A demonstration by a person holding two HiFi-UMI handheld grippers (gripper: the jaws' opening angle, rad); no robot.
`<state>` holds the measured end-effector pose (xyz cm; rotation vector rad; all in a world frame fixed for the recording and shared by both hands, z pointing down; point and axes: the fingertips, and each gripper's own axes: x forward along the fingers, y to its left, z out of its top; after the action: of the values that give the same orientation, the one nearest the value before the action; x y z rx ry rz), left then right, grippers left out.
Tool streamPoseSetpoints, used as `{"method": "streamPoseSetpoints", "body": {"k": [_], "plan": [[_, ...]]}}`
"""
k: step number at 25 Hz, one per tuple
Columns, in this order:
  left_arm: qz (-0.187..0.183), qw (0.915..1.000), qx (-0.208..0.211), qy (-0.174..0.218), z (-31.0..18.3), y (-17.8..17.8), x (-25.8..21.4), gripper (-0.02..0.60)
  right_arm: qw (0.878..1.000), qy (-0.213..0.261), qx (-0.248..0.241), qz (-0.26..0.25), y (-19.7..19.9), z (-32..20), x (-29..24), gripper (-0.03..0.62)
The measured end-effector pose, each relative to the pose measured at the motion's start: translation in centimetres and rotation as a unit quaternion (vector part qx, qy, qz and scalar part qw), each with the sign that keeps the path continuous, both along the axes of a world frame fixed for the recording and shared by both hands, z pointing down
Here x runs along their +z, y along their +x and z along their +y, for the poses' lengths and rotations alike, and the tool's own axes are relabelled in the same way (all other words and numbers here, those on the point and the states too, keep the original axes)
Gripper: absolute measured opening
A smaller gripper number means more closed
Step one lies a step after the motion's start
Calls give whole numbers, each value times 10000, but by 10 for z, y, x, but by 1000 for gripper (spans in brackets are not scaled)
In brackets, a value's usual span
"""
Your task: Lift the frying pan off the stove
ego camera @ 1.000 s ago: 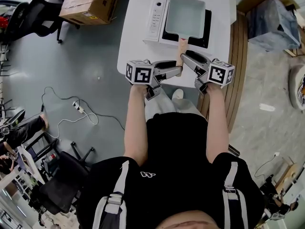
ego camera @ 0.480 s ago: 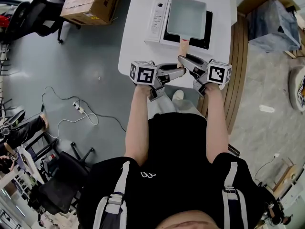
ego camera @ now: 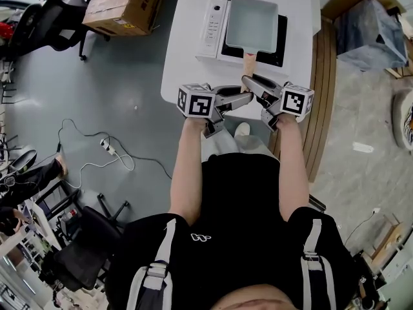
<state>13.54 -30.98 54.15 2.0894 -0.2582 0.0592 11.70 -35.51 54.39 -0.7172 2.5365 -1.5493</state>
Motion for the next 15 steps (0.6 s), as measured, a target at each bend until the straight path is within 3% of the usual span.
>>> {"method": "streamPoseSetpoints", "body": {"k": [10,15], "plan": [[-98,9995,59,291,0,3,-13,184,9993,191,125,-310,4,-1,-12,172],[-137,9984,105,542,-1,0,-27,186,9990,408,81,-184,2,-3,-27,174]]}}
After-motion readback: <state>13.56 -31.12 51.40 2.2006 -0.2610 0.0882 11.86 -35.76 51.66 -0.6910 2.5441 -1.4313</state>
